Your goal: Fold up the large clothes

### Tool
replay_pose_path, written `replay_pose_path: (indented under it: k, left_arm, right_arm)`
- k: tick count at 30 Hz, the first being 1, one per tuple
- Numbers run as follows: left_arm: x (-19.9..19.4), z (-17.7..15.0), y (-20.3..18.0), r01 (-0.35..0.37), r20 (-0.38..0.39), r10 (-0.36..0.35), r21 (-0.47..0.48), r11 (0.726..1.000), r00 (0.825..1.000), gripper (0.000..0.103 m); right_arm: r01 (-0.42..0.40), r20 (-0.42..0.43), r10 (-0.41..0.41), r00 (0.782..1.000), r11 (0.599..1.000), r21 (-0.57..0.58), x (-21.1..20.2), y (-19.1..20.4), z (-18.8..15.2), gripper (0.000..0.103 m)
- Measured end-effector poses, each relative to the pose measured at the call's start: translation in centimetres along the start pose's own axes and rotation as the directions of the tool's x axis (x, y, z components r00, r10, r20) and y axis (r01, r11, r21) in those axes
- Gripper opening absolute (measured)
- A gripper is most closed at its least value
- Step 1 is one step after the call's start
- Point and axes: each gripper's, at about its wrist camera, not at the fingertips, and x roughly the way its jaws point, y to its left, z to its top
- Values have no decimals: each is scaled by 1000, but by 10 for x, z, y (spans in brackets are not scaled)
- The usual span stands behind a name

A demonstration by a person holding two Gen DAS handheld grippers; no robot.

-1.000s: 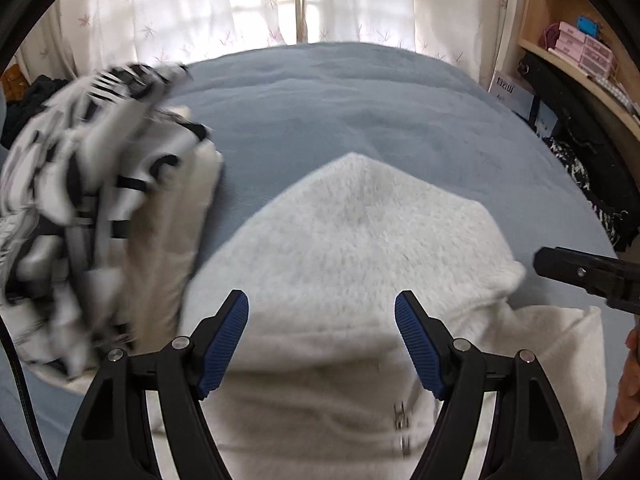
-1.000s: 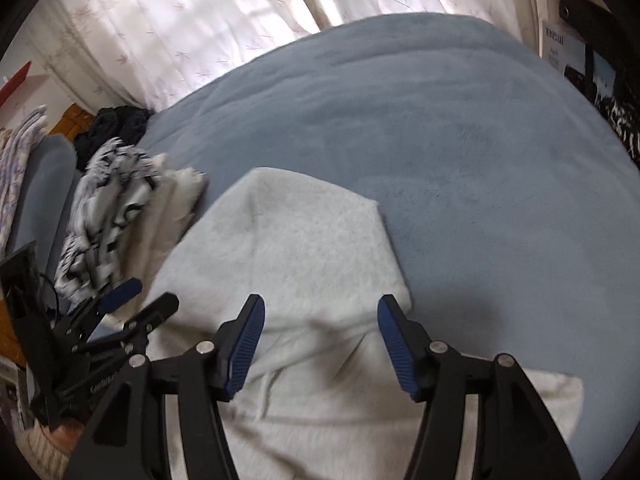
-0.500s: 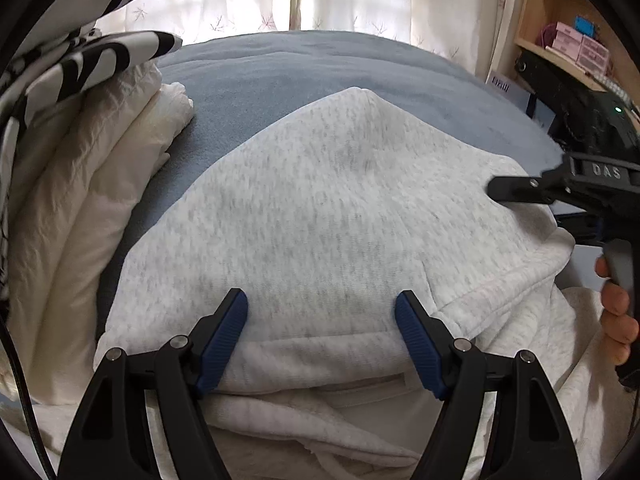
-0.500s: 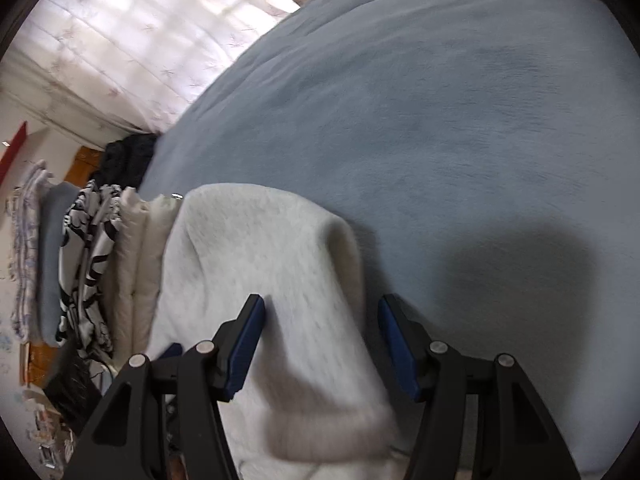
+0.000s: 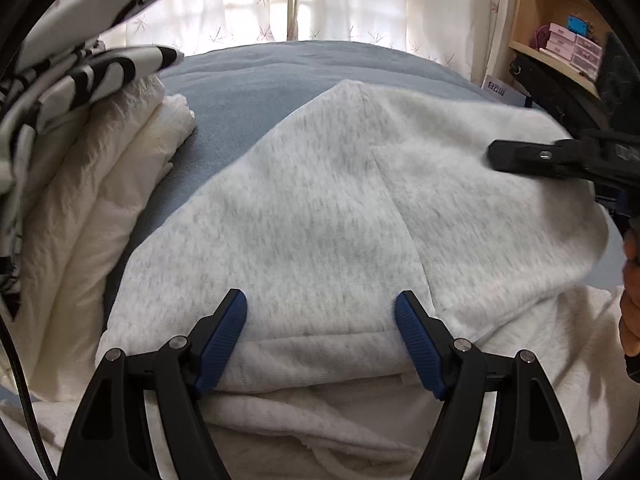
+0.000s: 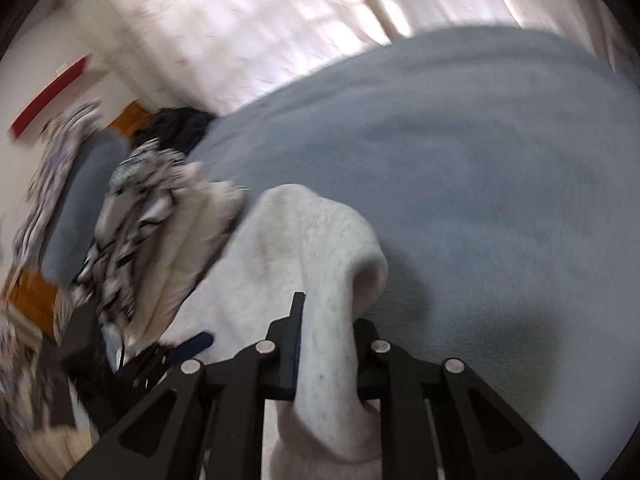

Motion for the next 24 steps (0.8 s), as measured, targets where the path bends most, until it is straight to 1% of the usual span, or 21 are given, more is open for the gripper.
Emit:
replay_pose_path:
  k: [2,3,5,8,9,11,14,15,16,17,19,22,24]
  left_arm:
    - [-12,-3,0,21,-2,-21,5,1000,1000,74]
    - [-22,-7,0,36,0,-36,11,999,999,74]
    - [-36,-15,2,54,1,-54,22,998,999,75]
    - [-63,-34,9,103,-20,-102,10,995,995,74]
    - [-70,-41,14,113,-22,-113,1,994,993,74]
    - [-85,-58,22,131,-23,-131,-27,991,991,74]
    - [-104,-84,39,160,-39,-164,-86,983,986,74]
    - [-113,-93,44,163,-43,-168,-102,981,985,74]
    - [-120,-99,48,167,-41,-173,-112,980,984,74]
    - [-128,-104,52,173,-38,-179,-117,978,983,74]
    - [-144,-113,59,191,-26,-195,-123,974,980,74]
    - [-169,-124,69,230,-14,-233,-131,964,972,75]
    - [-180,-132,70,239,-31,-244,-116,964,969,75]
  right_arm:
    - [-30,30,32,999,996,-81,-18,15,-6,14]
    - [-45,51,53,997,989,-141,-31,28,-13,14]
    - [-67,79,87,993,973,-221,-49,42,-25,14]
    - [-89,107,134,985,933,-349,-80,69,-51,14]
    - [-88,111,144,983,909,-407,-92,79,-65,14]
    - [-81,103,147,984,875,-477,-105,92,-86,14]
    - [-50,73,115,991,804,-593,-119,113,-123,15]
    - [-43,64,105,992,786,-617,-124,114,-133,15]
    - [-23,52,76,996,754,-657,-127,119,-149,15]
    - [-11,46,58,997,734,-679,-129,123,-159,15]
    - [40,41,-14,999,676,-735,-131,129,-189,16]
    - [111,65,-96,993,637,-763,-136,130,-219,20]
    - [143,80,-125,989,655,-742,-137,129,-227,22]
